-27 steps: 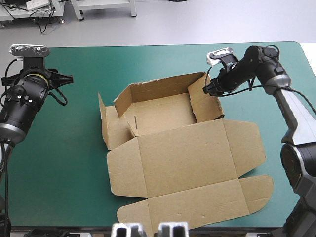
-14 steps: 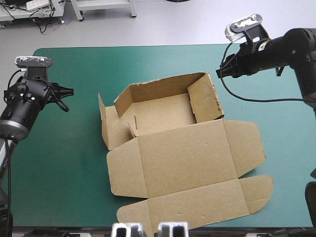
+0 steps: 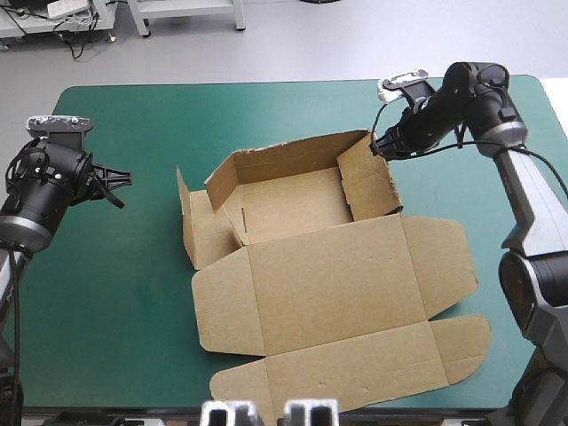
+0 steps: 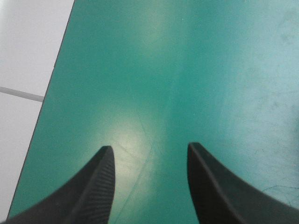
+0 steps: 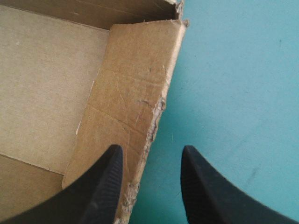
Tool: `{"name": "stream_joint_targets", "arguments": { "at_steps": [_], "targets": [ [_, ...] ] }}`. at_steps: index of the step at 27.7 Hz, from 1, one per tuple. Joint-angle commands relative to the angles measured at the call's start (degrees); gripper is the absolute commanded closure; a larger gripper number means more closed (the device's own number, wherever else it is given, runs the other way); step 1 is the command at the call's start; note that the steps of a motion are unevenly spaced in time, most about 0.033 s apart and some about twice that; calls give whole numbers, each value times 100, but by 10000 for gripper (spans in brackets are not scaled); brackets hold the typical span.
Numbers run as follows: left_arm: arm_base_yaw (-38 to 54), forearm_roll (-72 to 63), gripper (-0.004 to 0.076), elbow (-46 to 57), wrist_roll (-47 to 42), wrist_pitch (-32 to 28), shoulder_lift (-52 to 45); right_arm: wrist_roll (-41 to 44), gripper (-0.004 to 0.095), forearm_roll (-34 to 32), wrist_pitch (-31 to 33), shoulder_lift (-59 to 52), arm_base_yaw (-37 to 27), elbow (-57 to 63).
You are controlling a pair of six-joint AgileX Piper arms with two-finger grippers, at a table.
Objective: Fold the box
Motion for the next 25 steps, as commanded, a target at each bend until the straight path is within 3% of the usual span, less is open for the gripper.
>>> {"name": "stream_joint_targets", "arguments": {
  "at_steps": [1, 11, 14, 16, 25],
  "targets": [
    [-2, 119, 379, -186, 10, -104, -179, 2, 522, 165, 65, -89, -34, -130],
    [-2, 52, 379, -186, 10, -131, -179, 19, 537, 1024, 65, 512, -34, -23],
    [-2, -90, 379, -186, 10, -144, -179, 19, 697, 723, 65, 576, -34, 117],
    [-2, -146, 379, -186, 10, -220, -170, 19, 913, 642, 65, 576, -34, 246],
    [-2, -66, 379, -186, -14, -623, 20, -132, 932, 997, -186, -218, -89, 104]
  ]
}}
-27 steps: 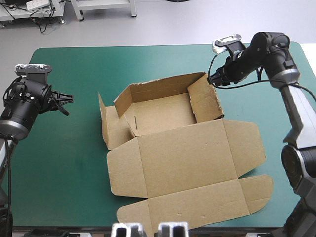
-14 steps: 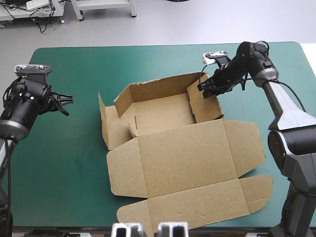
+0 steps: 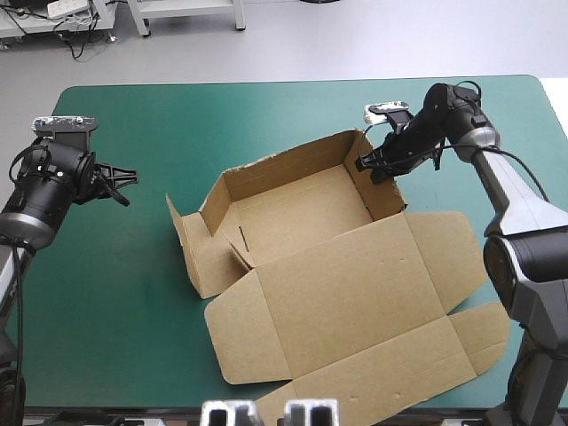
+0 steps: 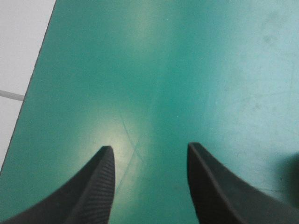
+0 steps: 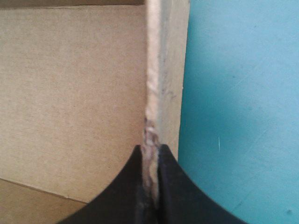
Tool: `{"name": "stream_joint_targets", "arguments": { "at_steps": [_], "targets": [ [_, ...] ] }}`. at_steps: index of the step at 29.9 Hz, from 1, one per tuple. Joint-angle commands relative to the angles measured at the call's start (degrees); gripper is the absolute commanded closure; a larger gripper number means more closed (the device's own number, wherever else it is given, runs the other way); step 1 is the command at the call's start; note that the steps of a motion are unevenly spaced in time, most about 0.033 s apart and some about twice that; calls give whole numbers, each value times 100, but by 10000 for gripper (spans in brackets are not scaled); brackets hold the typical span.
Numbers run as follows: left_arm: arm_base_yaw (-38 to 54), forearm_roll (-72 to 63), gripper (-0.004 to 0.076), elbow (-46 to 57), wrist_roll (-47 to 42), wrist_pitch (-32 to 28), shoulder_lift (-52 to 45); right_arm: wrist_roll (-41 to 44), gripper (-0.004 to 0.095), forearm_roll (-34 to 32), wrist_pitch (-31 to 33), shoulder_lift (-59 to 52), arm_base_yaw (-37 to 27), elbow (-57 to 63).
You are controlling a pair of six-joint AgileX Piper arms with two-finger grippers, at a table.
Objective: Fold the box
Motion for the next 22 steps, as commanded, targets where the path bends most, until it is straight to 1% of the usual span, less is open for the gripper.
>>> {"name": "stream_joint_targets", "arguments": {
  "at_steps": [1, 3, 5, 9, 13, 16, 17, 19, 22],
  "targets": [
    [-2, 268, 379, -186, -14, -539, -61, -102, 932, 266, -3, -937, -124, -452],
    [10, 445, 379, -186, -50, -818, 11, -102, 932, 309, 167, -1192, -258, -730],
    [47, 543, 379, -186, -133, -1131, 109, -35, 932, 400, 198, -1474, -441, -985],
    [363, 269, 395, -234, -446, -1580, 298, -20, 932, 777, 198, -2073, -901, -1302],
    [934, -724, 497, -433, -461, -1916, 498, -20, 932, 749, 198, -2582, -1272, -1375],
    [1406, -1622, 592, -559, -343, -2192, 556, -60, 932, 993, 198, -2887, -1560, -1375],
    [1551, -2066, 620, -593, -161, -2289, 567, -111, 932, 1138, 198, -2981, -1660, -1375],
    [1780, -3127, 652, -646, 530, -2386, 623, -176, 932, 1530, 198, -3147, -1815, -1375],
    [2043, -5400, 653, -676, 2304, -2265, 786, -341, 932, 1992, 198, -3324, -1873, -1375]
  ]
}}
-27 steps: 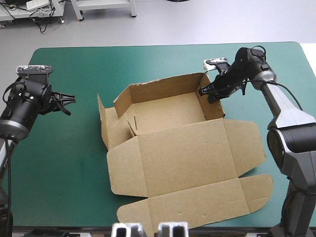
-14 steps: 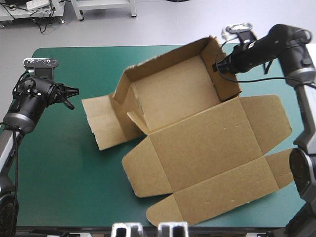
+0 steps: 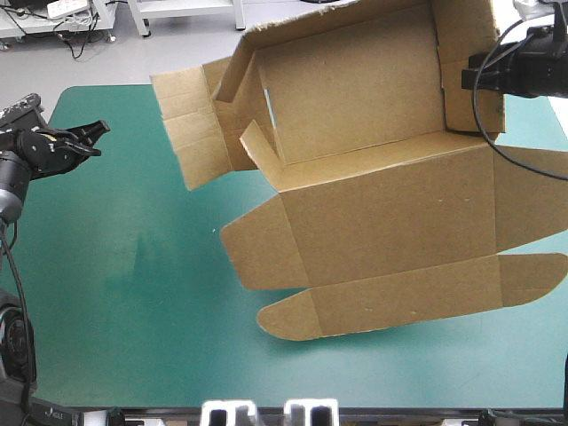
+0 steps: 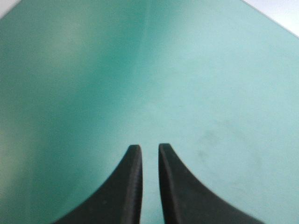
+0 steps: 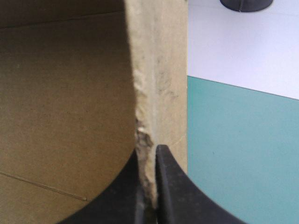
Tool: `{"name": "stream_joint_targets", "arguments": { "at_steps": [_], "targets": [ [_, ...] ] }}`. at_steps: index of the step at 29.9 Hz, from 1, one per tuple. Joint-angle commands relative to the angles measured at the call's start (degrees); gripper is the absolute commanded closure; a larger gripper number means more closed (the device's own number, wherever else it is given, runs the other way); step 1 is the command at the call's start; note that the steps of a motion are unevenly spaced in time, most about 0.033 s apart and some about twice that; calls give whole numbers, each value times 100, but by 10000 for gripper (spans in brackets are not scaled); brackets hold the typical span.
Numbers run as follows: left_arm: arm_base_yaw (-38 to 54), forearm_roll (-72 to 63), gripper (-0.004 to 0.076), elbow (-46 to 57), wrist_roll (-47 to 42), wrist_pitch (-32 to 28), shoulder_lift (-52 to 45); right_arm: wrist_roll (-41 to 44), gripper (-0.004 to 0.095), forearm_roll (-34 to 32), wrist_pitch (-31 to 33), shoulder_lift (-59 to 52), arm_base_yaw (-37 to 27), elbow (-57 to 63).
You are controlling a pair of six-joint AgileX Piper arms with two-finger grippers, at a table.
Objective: Fold the box
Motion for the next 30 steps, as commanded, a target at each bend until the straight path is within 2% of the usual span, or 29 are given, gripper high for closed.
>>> {"name": "stream_joint_targets", "arguments": {
  "at_steps": [1, 6, 8, 13, 15, 16, 30],
  "targets": [
    [245, -2718, 653, -226, 1881, -107, -29, -120, 932, 869, 56, -390, -81, -177],
    [307, -5324, 653, -234, 3695, 723, 306, -142, 932, 899, 56, -466, -81, -177],
    [307, -6212, 653, -234, 4279, 1243, 422, -142, 932, 923, 56, -466, -81, -177],
    [307, -7946, 653, -234, 5199, 2813, 605, -186, 932, 984, -87, -466, -81, -177],
    [307, -8469, 653, -234, 5349, 3503, 644, -199, 932, 1022, -174, -466, -81, -177],
    [295, -8679, 653, -234, 5353, 3666, 644, -212, 932, 1022, -212, -443, -81, -177],
    [73, -8689, 653, -234, 5072, 3666, -227, -478, 932, 1894, -509, 215, -70, -177]
  ]
}}
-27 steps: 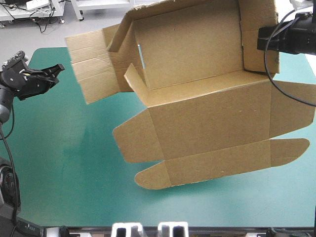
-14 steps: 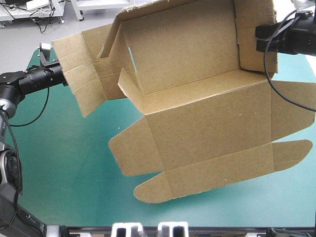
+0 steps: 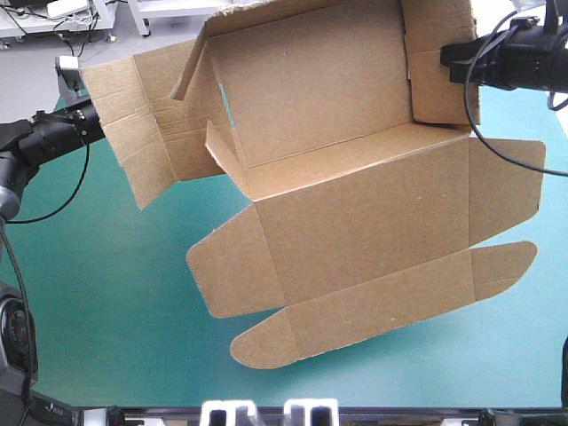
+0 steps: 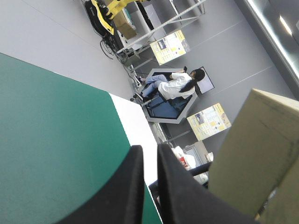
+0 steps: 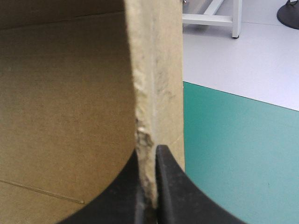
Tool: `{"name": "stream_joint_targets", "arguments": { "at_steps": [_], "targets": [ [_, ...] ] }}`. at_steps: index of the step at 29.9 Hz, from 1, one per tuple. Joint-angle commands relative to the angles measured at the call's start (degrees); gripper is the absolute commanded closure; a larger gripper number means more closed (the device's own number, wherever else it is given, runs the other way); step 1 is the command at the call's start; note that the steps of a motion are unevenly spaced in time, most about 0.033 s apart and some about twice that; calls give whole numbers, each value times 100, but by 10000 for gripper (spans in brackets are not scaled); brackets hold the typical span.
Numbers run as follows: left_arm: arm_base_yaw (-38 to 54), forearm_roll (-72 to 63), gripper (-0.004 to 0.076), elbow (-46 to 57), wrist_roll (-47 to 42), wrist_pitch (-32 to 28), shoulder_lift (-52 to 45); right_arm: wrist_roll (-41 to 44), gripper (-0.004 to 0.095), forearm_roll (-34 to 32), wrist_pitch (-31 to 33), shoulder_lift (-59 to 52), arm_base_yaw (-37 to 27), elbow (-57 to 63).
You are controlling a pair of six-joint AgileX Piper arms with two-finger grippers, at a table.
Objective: Fold the box
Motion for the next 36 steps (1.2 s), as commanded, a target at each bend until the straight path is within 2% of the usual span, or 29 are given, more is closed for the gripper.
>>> {"name": "stream_joint_targets", "arguments": {
  "at_steps": [1, 8, 13, 25, 36],
  "targets": [
    [-80, -461, 653, -186, -94, 603, -409, -62, 932, 651, -483, -9, -43, -164],
    [-436, -392, 653, -186, -180, 603, -659, -113, 932, 711, -705, 119, -36, -164],
    [-696, -513, 654, -248, -180, 593, -805, -113, 932, 458, -729, 143, -36, -164],
    [-1185, -417, 734, -1085, -134, 547, -1132, -113, 931, 18, -816, 143, -36, -164],
    [-1631, 741, 734, -1228, -134, 185, -1132, -113, 931, 16, -794, 143, -36, -164]
  ]
}}
